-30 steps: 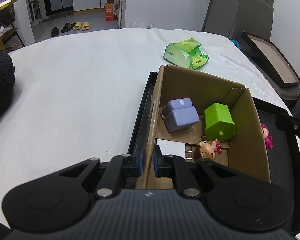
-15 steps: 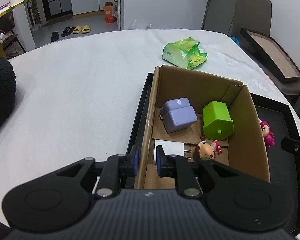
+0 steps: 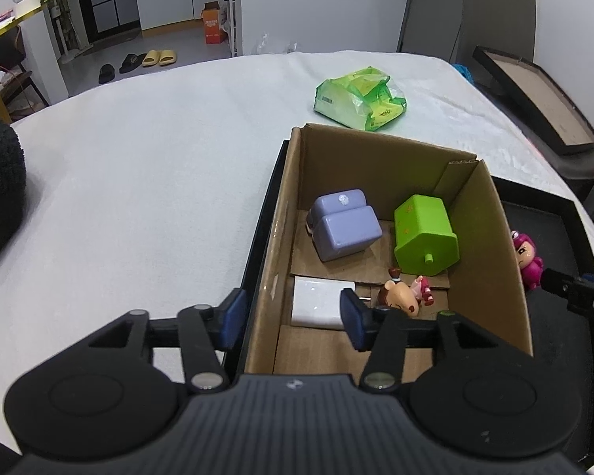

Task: Organize rigid objects
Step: 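Reach the right gripper to the pink hooded doll and grasp it, then carry the pink doll into the box and open the right gripper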

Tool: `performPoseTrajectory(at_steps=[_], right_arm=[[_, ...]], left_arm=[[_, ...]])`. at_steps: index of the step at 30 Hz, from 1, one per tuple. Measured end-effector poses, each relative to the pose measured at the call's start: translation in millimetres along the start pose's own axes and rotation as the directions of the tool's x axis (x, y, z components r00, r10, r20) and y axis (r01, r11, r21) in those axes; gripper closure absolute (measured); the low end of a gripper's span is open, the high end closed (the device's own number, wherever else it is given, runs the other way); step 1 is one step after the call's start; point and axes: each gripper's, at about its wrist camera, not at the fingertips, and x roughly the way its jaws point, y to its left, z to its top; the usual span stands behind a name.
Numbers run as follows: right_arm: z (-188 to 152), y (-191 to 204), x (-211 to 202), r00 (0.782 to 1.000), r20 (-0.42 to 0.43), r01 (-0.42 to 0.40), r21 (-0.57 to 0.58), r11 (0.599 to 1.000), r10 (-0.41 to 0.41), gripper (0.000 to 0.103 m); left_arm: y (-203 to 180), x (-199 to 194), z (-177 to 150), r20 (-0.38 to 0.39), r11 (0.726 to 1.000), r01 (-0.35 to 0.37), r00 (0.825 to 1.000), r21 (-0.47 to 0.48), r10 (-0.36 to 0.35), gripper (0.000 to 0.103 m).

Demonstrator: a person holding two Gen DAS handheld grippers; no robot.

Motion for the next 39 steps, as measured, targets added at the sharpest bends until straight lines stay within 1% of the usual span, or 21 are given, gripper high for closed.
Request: performPoseTrajectory(at_steps=[3,7,13,16,18,19,20,21,25,32,39], right_arm=[[3,-3,11,1.0,-0.008,-0.001,-0.012,1.0,0.001,0.035],[5,-4,24,1.0,-0.022,0.002,-0.04,0.999,-0.003,0.035],[11,2,44,0.999,-0.042,0.0,-0.081,0.997,-0.003,0.035],[13,5,50,1.0,-0.03,-0.008,-0.103,0.995,0.005,0.037],[15,6,51,0.999,-0.03,-0.015,-0.114,0.993,0.012,0.044],[16,6,50,0.999,-0.036,-0.023,-0.113,0.993,0.019,0.06],[17,5,50,0.999,-0.053,-0.017,-0.11,0.994,0.011,0.067],[17,5,51,0.997,-0.079,-0.006,-0.109,0.994,-0.003,0.067],[12,2,44,0.995,-0.1,-0.004,-0.12,0.993,-0.008,0.068],[5,0,22,0.996,-0.087,0.008,-0.107,0.994,-0.017,0.068],[10,8,1,0.998,-0.064,0.015,-0.11,0.994,-0.022,0.068]], left_arm=[[-3,5,1,-0.011,1.0,-0.007,1.0,-0.001,0.007,0.047],[-6,6,4,-0.005,1.0,-0.017,1.0,0.008,0.017,0.044],[-6,8,7,-0.007,1.0,-0.03,1.0,-0.006,0.03,0.042],[-8,8,6,-0.007,0.999,-0.034,0.999,-0.001,0.034,0.042],[-10,8,6,-0.008,0.999,-0.037,0.999,0.007,0.037,0.041],[-11,8,5,-0.009,0.999,-0.038,0.999,0.009,0.038,0.041],[-11,8,5,-0.009,0.999,-0.037,0.999,0.01,0.038,0.041],[-12,8,5,-0.009,0.999,-0.037,0.999,0.012,0.037,0.041],[-14,6,4,-0.004,0.999,-0.041,0.999,0.022,0.041,0.041],[-13,3,3,0.005,0.999,-0.036,0.999,0.022,0.036,0.041],[-10,-1,4,0.006,1.0,-0.026,1.0,0.014,0.026,0.041]])
